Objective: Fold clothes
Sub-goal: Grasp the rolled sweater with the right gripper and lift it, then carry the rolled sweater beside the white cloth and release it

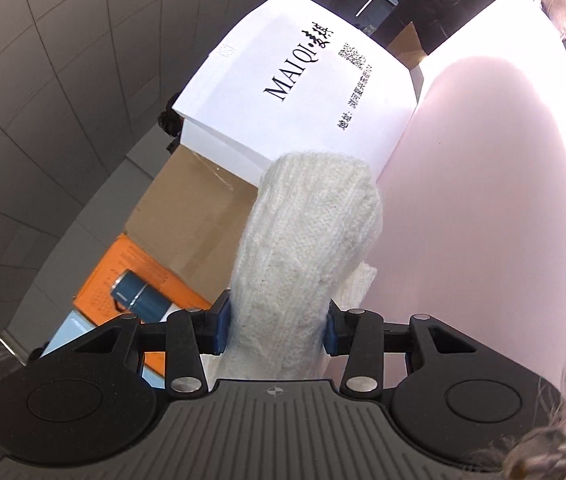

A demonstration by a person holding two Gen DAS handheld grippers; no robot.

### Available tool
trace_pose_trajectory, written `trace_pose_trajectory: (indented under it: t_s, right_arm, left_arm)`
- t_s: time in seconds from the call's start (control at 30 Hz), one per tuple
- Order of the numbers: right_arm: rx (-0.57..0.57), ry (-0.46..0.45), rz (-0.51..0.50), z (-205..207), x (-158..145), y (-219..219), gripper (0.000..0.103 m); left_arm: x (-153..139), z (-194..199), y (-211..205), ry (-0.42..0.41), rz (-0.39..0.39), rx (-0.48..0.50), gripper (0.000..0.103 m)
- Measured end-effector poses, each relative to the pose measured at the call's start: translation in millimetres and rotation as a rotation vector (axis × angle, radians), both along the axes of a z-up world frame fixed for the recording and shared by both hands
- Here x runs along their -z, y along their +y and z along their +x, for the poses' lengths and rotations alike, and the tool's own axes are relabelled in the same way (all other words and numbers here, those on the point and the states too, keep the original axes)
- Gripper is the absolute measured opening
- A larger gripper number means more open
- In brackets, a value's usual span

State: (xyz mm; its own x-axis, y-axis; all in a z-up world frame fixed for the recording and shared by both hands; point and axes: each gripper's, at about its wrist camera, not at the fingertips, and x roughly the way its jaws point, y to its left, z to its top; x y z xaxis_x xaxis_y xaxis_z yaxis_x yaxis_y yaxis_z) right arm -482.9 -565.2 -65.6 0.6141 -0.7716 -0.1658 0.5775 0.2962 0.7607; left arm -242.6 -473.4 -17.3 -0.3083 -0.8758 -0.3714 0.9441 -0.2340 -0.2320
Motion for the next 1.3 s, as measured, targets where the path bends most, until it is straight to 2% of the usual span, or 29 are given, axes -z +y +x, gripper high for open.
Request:
trace_pose_trajectory:
  t_s: [0.07, 0.17, 0.23, 0.3, 0.4, 0.43, 0.47, 0.53, 0.63, 0.7, 0.83, 0.97, 1.07, 1.23, 1.3]
  right_arm:
    - [0.022, 0.055, 0.008, -1, 2, -10, 0.040]
    - [0.054, 0.137, 0.021, -1, 6, -26, 0.039]
    - [0.076, 0.192, 0.029, -2, 8, -37, 0.039]
    - [0.098, 0.246, 0.036, -3, 10, -47, 0.039]
    - [0.170, 0.273, 0.004, 1, -1, -31, 0.042]
    - [0.194, 0.282, -0.007, 2, -5, -26, 0.049]
    - [0.218, 0.291, -0.018, 3, -8, -20, 0.066]
    - [0.266, 0.309, -0.040, 6, -16, -10, 0.092]
    - [0.338, 0.336, -0.073, 9, -27, 6, 0.102]
    - [0.385, 0.352, -0.095, 12, -34, 17, 0.103]
    - [0.362, 0.318, -0.110, 32, -57, 56, 0.103]
    - [0.270, 0.338, -0.097, 70, -68, 96, 0.103]
    - [0.160, 0.333, -0.076, 104, -66, 121, 0.103]
    - [0.076, 0.344, -0.033, 159, -55, 154, 0.103]
    - [0.044, 0.349, -0.016, 181, -51, 167, 0.103]
  left_arm:
    - [4, 2, -1, -0.030, 0.002, -0.033, 0.093]
    - [7, 3, 0, -0.115, -0.002, -0.129, 0.093]
    - [8, 4, -3, -0.138, 0.032, -0.170, 0.093]
    - [10, 4, -9, -0.149, 0.071, -0.172, 0.093]
    - [8, 4, -6, -0.148, 0.056, -0.157, 0.093]
    - [7, 4, -4, -0.149, 0.054, -0.148, 0.093]
    - [5, 5, -3, -0.148, 0.050, -0.139, 0.093]
    - [2, 8, 1, -0.144, 0.040, -0.129, 0.093]
    - [-4, 16, 13, -0.133, 0.020, -0.134, 0.095]
    - [-9, 24, 23, -0.120, 0.007, -0.146, 0.098]
    - [-21, 42, 45, -0.088, -0.015, -0.177, 0.099]
    - [-32, 67, 73, -0.063, -0.041, -0.214, 0.100]
    - [-37, 91, 97, -0.076, -0.056, -0.223, 0.101]
    - [-41, 135, 133, -0.118, -0.063, -0.228, 0.103]
    - [-38, 151, 138, -0.104, -0.052, -0.253, 0.103]
